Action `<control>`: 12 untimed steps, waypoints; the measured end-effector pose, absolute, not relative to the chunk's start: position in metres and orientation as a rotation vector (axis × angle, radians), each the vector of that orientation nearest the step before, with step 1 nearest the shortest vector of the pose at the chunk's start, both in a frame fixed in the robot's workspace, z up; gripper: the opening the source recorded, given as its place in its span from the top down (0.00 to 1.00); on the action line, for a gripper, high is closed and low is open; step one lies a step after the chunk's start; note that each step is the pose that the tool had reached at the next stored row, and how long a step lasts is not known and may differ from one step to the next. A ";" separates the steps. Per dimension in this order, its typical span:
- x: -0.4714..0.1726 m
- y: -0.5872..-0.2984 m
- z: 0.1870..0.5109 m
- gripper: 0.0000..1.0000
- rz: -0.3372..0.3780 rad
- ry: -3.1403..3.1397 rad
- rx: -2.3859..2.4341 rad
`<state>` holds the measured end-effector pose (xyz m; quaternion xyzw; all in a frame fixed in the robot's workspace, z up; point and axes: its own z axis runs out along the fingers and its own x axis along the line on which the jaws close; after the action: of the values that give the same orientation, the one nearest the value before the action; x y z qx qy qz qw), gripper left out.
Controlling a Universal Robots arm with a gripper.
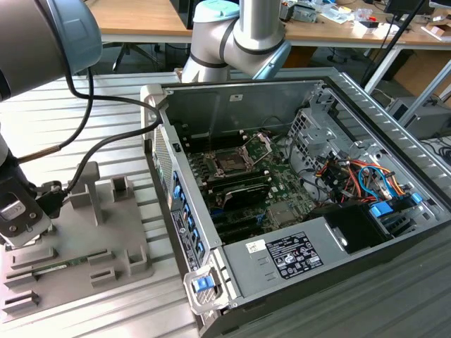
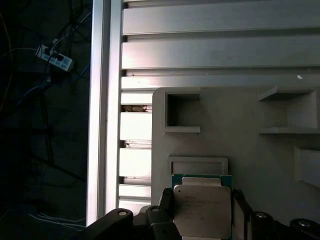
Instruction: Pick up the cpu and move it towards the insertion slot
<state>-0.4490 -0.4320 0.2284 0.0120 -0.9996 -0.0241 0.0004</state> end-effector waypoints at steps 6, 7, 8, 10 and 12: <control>-0.449 -0.432 0.230 0.45 -0.076 -3.140 0.038; -0.449 -0.432 0.230 0.45 -0.076 -3.140 0.038; -0.449 -0.432 0.230 0.45 -0.076 -3.140 0.038; -0.449 -0.432 0.231 0.45 -0.076 -3.140 0.038; -0.449 -0.432 0.231 0.45 -0.076 -3.140 0.038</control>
<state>-0.4489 -0.4320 0.2309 0.0120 -0.9996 -0.0241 0.0004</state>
